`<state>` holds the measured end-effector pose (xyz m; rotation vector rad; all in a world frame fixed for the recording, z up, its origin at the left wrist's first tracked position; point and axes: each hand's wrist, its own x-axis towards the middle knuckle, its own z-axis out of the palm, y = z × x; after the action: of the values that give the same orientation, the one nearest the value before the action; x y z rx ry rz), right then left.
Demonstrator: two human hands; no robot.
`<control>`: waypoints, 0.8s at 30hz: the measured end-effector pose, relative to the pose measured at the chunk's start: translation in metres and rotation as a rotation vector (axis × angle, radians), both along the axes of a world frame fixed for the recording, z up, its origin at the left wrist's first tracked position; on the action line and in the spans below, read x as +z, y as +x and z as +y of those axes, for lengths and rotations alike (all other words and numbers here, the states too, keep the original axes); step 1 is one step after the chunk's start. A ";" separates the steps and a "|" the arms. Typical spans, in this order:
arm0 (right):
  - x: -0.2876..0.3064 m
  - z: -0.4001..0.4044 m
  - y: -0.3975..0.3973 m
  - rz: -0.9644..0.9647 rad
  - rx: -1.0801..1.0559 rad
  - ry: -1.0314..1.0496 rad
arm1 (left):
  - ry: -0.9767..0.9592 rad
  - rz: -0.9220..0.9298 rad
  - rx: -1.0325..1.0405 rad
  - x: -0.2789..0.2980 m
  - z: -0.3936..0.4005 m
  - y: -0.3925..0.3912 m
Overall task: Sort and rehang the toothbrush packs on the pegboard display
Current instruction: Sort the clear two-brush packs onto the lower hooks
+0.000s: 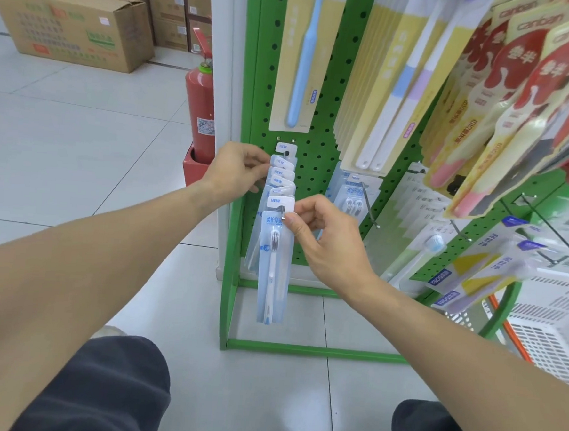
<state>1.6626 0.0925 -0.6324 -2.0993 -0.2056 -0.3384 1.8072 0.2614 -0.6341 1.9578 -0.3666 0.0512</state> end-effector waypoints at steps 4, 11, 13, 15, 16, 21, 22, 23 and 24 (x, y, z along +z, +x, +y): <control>-0.003 -0.001 0.004 -0.031 -0.008 -0.048 | 0.036 -0.038 -0.023 0.004 0.004 0.002; -0.004 0.000 0.007 -0.048 -0.001 -0.056 | 0.128 -0.141 -0.034 0.007 0.003 -0.002; -0.004 -0.001 0.007 -0.047 0.001 -0.055 | 0.151 -0.143 -0.036 0.009 0.001 -0.005; -0.004 -0.001 0.007 -0.045 0.001 -0.061 | 0.180 -0.135 -0.042 0.011 0.000 -0.006; -0.005 -0.001 0.007 -0.044 -0.002 -0.064 | 0.199 -0.123 -0.047 0.011 -0.001 -0.007; -0.004 -0.004 0.008 -0.048 -0.010 -0.069 | 0.285 0.030 -0.052 0.007 0.002 -0.010; -0.003 -0.005 0.008 -0.048 -0.011 -0.074 | 0.289 0.055 -0.044 0.007 0.004 -0.011; -0.003 -0.005 0.008 -0.049 -0.011 -0.080 | 0.287 0.071 -0.025 0.006 0.006 -0.012; -0.002 -0.005 0.008 -0.051 -0.013 -0.087 | 0.288 0.080 0.000 0.006 0.010 -0.014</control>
<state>1.6702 0.0873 -0.6347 -2.1804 -0.2413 -0.3975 1.7935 0.2710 -0.6276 2.2367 -0.3358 -0.0846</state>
